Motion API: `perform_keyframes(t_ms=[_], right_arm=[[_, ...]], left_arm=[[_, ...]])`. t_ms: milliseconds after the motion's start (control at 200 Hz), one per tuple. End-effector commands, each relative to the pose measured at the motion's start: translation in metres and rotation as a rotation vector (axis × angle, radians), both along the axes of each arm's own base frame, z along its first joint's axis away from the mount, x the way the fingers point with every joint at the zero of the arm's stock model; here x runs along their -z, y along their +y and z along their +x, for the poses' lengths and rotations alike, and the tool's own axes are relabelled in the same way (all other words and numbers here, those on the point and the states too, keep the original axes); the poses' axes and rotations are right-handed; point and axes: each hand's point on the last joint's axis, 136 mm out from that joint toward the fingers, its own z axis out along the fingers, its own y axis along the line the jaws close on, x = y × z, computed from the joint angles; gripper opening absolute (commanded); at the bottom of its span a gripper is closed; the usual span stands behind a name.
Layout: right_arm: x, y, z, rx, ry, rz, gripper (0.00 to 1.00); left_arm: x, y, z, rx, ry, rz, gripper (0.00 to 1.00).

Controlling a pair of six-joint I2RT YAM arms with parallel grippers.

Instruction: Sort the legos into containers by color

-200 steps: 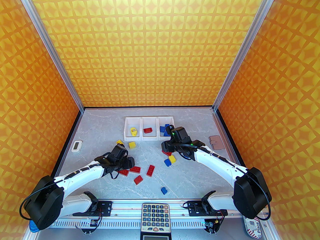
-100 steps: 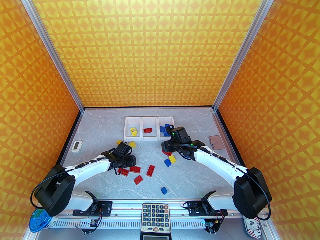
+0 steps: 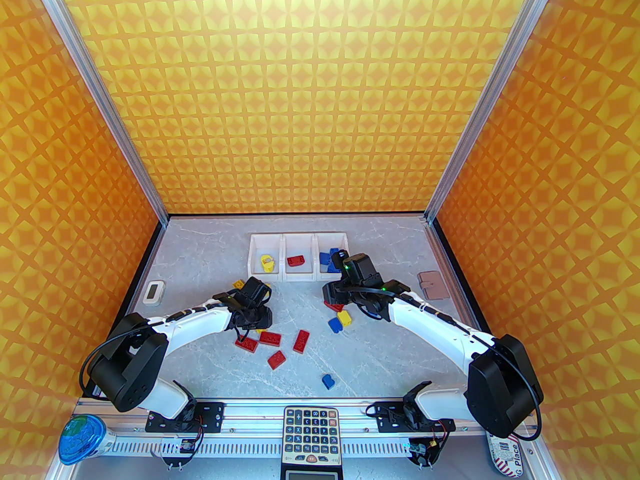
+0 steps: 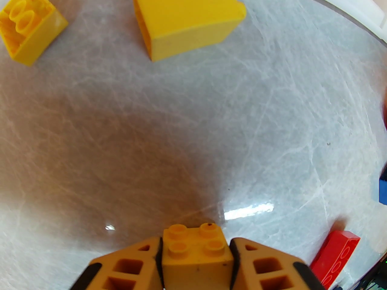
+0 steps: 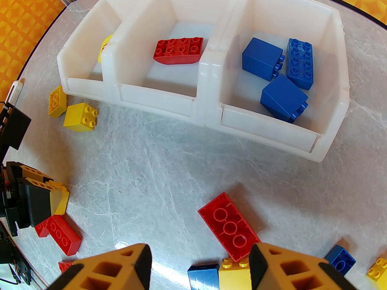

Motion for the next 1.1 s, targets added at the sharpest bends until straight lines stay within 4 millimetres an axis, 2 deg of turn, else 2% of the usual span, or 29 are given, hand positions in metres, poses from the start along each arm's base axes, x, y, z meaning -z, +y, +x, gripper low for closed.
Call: perform_keyframes(t_ms=[0, 115, 250, 425, 555, 660, 755, 880, 890, 925, 1095], right_arm=[[-0.001, 0.001, -0.002, 0.003, -0.005, 0.007, 0.59], [-0.002, 0.0, -0.002, 0.005, -0.009, 0.005, 0.58], [-0.003, -0.002, -0.003, 0.008, -0.016, 0.003, 0.58], [-0.008, -0.003, -0.003, 0.011, -0.032, 0.006, 0.58], [-0.008, -0.004, -0.004, 0.013, -0.032, 0.006, 0.58], [-0.01, -0.005, -0.004, 0.014, -0.039, 0.004, 0.58], [-0.011, -0.006, -0.004, 0.019, -0.043, -0.002, 0.58], [-0.014, -0.008, -0.004, 0.023, -0.053, -0.002, 0.58], [-0.014, -0.008, -0.004, 0.022, -0.053, -0.003, 0.59], [-0.014, -0.008, -0.004, 0.024, -0.055, -0.005, 0.58], [-0.012, -0.008, -0.003, 0.022, -0.049, -0.006, 0.58]], left_arm=[[-0.01, 0.006, 0.006, 0.011, -0.028, 0.059, 0.31], [-0.024, 0.01, 0.015, 0.007, -0.063, 0.089, 0.3], [-0.054, 0.017, 0.036, -0.016, -0.133, 0.097, 0.3], [-0.113, 0.03, 0.076, -0.035, -0.26, 0.106, 0.31], [-0.137, 0.042, 0.111, -0.06, -0.318, 0.112, 0.3], [-0.143, 0.047, 0.141, -0.071, -0.335, 0.129, 0.29], [-0.14, 0.049, 0.17, -0.079, -0.348, 0.142, 0.29], [-0.13, 0.043, 0.203, -0.059, -0.365, 0.157, 0.29], [-0.136, 0.041, 0.209, -0.06, -0.381, 0.152, 0.29], [-0.134, 0.038, 0.219, -0.057, -0.382, 0.157, 0.28], [-0.119, 0.031, 0.254, -0.042, -0.37, 0.176, 0.28]])
